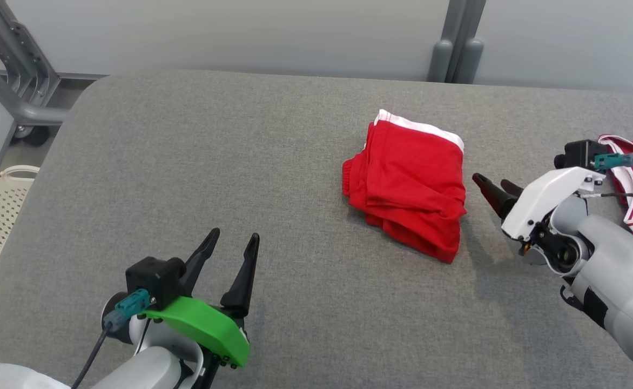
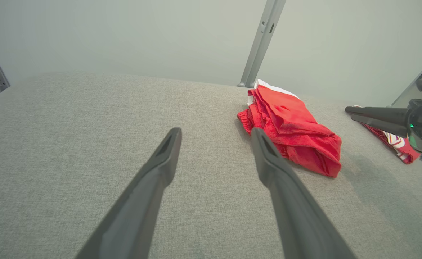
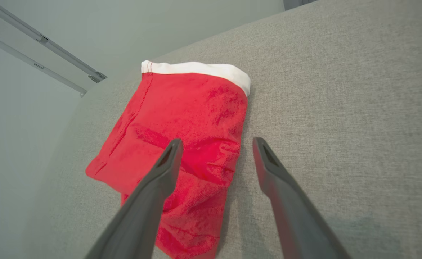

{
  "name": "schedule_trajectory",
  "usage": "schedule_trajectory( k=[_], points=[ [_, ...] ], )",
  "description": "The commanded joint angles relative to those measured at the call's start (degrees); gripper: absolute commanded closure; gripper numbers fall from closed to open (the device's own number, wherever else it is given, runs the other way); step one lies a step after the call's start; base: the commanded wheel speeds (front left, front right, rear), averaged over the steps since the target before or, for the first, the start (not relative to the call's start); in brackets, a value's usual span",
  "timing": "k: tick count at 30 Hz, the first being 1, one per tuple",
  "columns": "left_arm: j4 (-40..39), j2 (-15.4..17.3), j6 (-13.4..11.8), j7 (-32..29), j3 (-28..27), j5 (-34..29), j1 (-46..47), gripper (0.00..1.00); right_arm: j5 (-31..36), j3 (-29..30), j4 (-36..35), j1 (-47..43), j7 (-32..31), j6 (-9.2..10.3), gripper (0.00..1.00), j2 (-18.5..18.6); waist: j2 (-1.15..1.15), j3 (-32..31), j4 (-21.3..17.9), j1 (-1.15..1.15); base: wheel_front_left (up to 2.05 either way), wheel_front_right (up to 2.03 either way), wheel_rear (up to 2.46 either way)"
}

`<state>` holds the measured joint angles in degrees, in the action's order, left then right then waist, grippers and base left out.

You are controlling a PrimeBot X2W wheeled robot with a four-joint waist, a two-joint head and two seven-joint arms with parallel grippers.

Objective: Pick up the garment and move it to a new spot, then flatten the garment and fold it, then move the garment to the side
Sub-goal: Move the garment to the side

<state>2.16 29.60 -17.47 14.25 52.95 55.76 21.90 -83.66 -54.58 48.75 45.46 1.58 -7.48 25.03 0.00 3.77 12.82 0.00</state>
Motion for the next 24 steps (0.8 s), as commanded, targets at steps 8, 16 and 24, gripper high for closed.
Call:
schedule_trajectory(
  k=[8, 16, 24],
  points=[
    [-0.2, 0.0, 0.5, -0.2, -0.2, -0.7, 1.7, 0.0, -2.7, -0.5, 8.4, 5.9, -13.4, -0.01, 0.0, -1.0, 0.0, 3.3, 2.0, 0.0, 0.0, 0.0, 0.0],
    [0.5, -0.6, 1.0, 0.0, -0.4, -0.9, 2.6, 0.0, -5.5, 0.5, 14.9, 10.8, -24.6, -0.01, 0.0, -1.2, 0.0, 5.5, 5.1, 0.0, 0.0, 0.0, 0.0],
    [1.0, -0.9, 1.4, 0.3, -0.8, -1.0, 2.9, 0.0, -6.8, 1.5, 15.5, 11.3, -27.2, -0.02, 0.0, -1.7, 0.0, 6.9, 6.7, 0.0, 0.0, 0.0, 0.0]
  ],
)
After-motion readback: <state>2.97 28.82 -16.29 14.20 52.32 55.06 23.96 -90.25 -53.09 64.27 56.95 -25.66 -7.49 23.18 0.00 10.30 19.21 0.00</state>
